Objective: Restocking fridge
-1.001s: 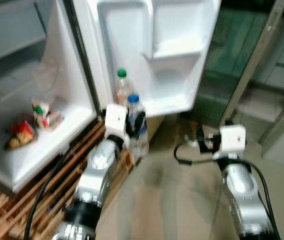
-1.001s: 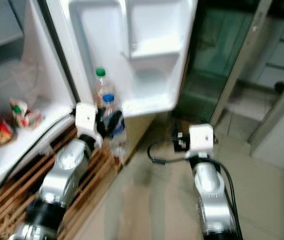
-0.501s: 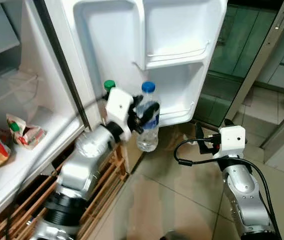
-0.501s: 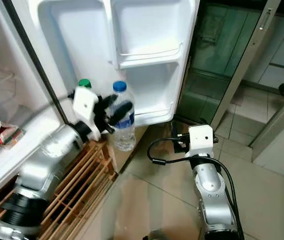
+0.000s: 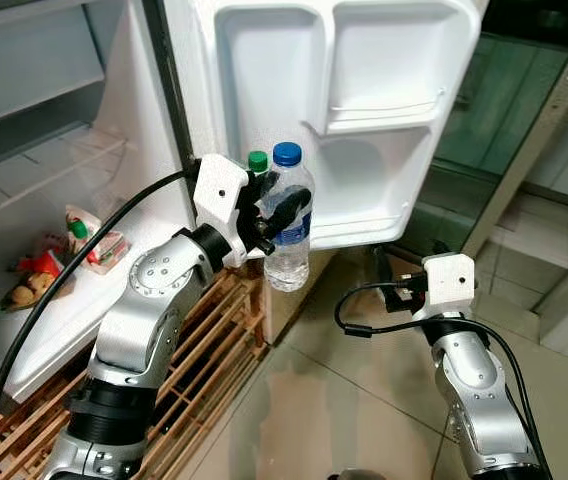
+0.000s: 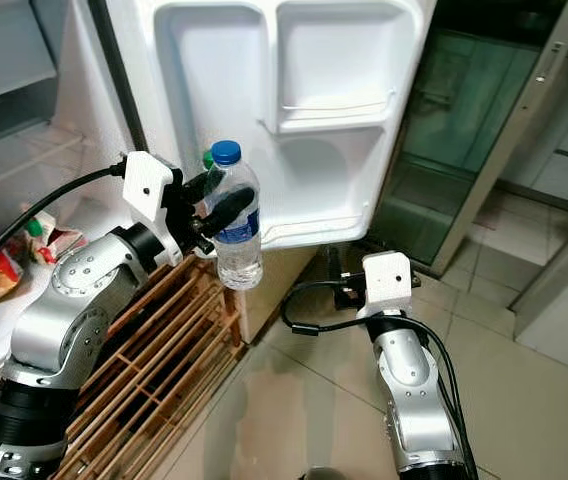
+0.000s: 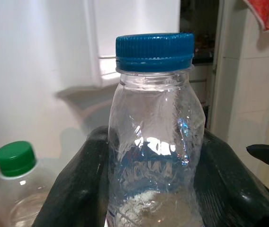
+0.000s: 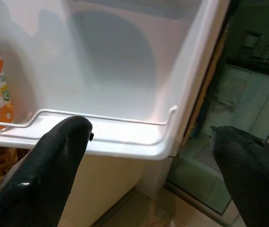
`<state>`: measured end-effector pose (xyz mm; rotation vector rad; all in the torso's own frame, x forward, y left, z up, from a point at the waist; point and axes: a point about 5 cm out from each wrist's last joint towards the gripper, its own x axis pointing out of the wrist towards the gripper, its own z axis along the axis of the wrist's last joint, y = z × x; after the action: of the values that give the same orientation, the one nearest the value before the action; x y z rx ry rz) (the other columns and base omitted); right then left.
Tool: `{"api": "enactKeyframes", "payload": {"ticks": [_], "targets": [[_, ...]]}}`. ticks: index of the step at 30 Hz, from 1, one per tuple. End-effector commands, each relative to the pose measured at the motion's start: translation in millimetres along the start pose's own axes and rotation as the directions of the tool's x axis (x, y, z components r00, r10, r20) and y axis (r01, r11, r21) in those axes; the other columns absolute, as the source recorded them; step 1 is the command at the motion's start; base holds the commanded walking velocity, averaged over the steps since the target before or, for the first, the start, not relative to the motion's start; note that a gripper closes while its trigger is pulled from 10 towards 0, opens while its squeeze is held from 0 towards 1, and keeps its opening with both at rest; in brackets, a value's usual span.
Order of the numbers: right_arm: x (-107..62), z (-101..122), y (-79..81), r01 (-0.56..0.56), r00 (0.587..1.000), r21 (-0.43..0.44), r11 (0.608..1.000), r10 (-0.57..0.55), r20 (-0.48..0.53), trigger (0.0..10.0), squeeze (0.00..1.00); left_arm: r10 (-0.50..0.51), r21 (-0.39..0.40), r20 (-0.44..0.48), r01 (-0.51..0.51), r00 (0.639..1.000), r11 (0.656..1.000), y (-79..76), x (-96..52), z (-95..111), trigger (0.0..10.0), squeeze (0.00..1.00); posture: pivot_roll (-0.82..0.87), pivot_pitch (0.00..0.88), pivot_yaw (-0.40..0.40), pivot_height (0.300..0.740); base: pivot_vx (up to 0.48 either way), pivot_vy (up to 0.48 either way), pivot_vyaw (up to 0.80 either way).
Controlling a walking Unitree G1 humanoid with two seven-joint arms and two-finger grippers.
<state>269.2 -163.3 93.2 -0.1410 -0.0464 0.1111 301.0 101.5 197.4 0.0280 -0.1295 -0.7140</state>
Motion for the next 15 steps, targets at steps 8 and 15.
{"api": "enactKeyframes", "payload": {"ticks": [8,15], "targets": [[-0.9,2.9,-3.1,0.008,1.000,-0.004,1.000,-0.008,0.011,10.0,0.02,-0.006,0.011,0.029,0.006,1.000,1.000,-1.0,0.4,7.5,10.0,0.00,-0.21,0.000,0.029,0.740,0.000,0.000,0.00],[-0.6,2.8,-2.7,0.005,1.000,-0.004,1.000,-0.005,0.010,10.0,0.02,-0.032,-0.001,0.019,0.032,0.999,0.999,-2.1,-1.4,13.5,10.0,0.00,-0.21,0.000,0.029,0.740,0.000,0.000,0.00]]}}
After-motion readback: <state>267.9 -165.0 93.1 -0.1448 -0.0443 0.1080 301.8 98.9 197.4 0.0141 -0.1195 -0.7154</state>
